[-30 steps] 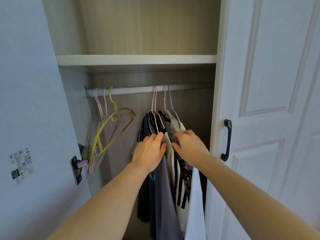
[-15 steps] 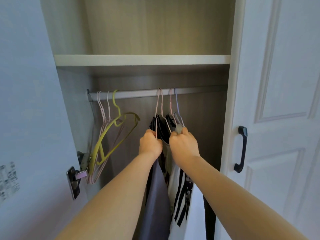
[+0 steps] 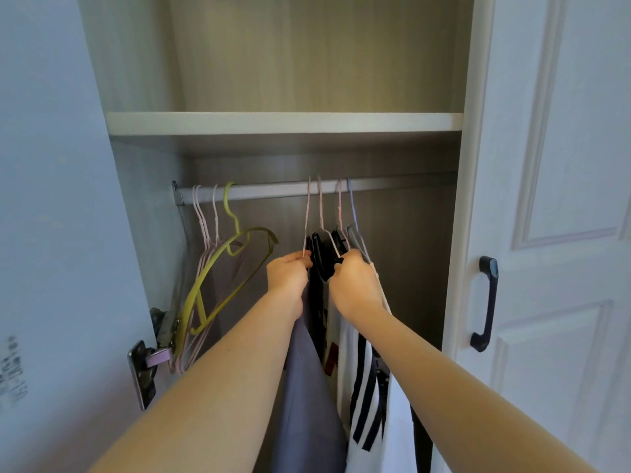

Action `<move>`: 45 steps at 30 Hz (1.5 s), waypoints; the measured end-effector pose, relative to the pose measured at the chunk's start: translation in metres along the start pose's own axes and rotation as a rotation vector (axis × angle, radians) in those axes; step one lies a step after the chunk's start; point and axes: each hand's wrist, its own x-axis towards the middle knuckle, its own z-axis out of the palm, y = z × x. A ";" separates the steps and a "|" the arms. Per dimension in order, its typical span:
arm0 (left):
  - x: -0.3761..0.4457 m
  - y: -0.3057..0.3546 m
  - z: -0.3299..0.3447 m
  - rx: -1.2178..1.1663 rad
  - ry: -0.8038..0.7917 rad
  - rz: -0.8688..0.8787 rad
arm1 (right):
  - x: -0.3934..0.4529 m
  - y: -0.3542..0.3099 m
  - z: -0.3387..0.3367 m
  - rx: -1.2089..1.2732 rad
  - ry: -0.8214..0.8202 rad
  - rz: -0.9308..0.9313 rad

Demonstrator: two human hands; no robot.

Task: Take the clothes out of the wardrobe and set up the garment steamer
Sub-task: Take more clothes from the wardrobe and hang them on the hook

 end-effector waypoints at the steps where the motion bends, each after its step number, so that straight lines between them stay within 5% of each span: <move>1: -0.001 0.004 0.000 -0.009 -0.004 0.008 | 0.001 -0.001 -0.001 0.077 0.011 0.025; 8: -0.008 0.032 0.005 -0.068 0.034 0.042 | -0.004 -0.008 -0.020 0.092 0.118 -0.070; 27: -0.085 0.067 0.000 -0.397 -0.107 -0.247 | -0.087 0.004 -0.068 -0.001 0.111 -0.082; 45: -0.248 0.030 -0.043 -0.366 -0.509 -0.251 | -0.225 0.005 -0.136 0.100 0.025 -0.014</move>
